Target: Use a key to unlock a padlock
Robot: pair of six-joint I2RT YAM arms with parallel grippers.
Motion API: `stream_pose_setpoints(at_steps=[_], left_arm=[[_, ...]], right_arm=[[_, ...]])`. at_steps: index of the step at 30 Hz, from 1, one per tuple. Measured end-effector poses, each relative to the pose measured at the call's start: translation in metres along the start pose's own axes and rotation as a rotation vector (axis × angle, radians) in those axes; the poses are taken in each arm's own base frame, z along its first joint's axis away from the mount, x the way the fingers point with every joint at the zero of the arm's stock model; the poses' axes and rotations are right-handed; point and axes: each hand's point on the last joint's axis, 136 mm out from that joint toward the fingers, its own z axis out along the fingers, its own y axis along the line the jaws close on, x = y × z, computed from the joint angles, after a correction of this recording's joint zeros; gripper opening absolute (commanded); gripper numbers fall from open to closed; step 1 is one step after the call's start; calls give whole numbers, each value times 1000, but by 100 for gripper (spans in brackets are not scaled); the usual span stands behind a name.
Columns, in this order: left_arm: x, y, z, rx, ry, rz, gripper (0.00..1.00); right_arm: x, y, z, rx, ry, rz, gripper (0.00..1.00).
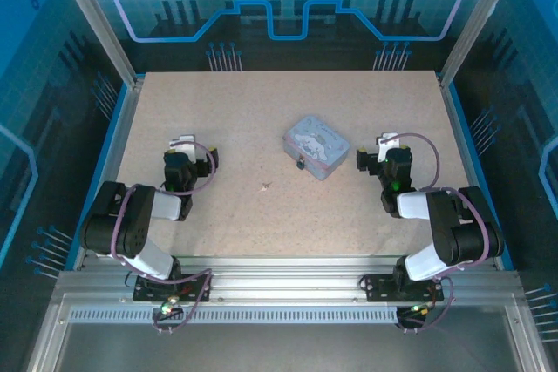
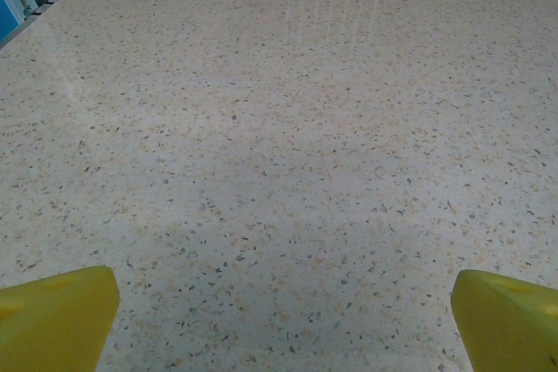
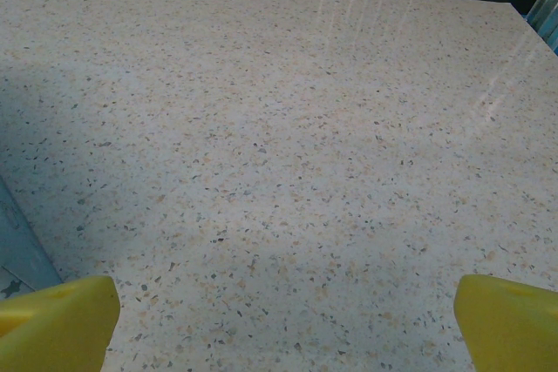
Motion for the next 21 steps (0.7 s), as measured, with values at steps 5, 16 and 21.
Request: stream_pose_setpoints(at_steps=[5, 16, 21], left_arm=[[-16, 3, -8, -15, 0, -2, 99], [-125, -6, -32, 34, -74, -258, 99], [-115, -11, -34, 116, 31, -464, 99]], right_arm=[[-7, 0, -2, -3, 37, -6, 100], [-94, -5, -43, -52, -35, 179, 100], [-105, -26, -50, -76, 73, 437, 100]])
